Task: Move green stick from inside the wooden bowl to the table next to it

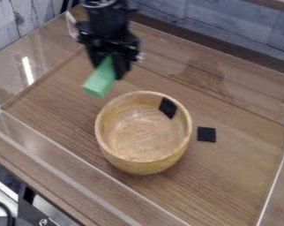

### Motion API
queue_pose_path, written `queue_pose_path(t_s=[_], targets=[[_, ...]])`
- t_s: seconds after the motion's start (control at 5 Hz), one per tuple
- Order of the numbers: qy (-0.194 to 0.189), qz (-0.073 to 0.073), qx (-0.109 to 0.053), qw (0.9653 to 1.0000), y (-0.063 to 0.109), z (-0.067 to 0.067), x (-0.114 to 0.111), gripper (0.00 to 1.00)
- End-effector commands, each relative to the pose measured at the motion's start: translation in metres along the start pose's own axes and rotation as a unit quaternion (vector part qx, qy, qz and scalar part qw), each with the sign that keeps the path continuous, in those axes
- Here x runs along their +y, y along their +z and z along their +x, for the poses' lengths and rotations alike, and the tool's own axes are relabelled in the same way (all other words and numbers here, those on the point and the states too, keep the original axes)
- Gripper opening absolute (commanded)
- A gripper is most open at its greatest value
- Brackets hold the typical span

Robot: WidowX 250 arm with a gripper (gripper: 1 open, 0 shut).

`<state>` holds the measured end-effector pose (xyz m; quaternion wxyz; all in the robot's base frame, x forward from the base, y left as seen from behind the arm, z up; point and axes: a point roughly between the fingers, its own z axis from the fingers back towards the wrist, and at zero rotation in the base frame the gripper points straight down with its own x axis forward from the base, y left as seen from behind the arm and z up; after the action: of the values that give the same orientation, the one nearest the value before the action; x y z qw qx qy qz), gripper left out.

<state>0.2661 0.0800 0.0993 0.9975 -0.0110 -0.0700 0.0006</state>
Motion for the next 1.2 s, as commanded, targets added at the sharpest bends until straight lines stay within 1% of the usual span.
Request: queue_pose_path(t_s=[0.0, 0.2, 0.6, 1.0], targets=[[-0.024, -0.002, -0.020, 0.9995, 0.005, 0.009, -0.034, 0.00], [-0.032, -0.003, -0.022, 0.9992, 0.000, 0.008, -0.045, 0.00], [-0.023, 0.006, -0.022, 0.9995, -0.006, 0.007, -0.029, 0.00], [-0.020, 0.011, -0.017, 0.9996, -0.014, 0.005, -0.022, 0.00]])
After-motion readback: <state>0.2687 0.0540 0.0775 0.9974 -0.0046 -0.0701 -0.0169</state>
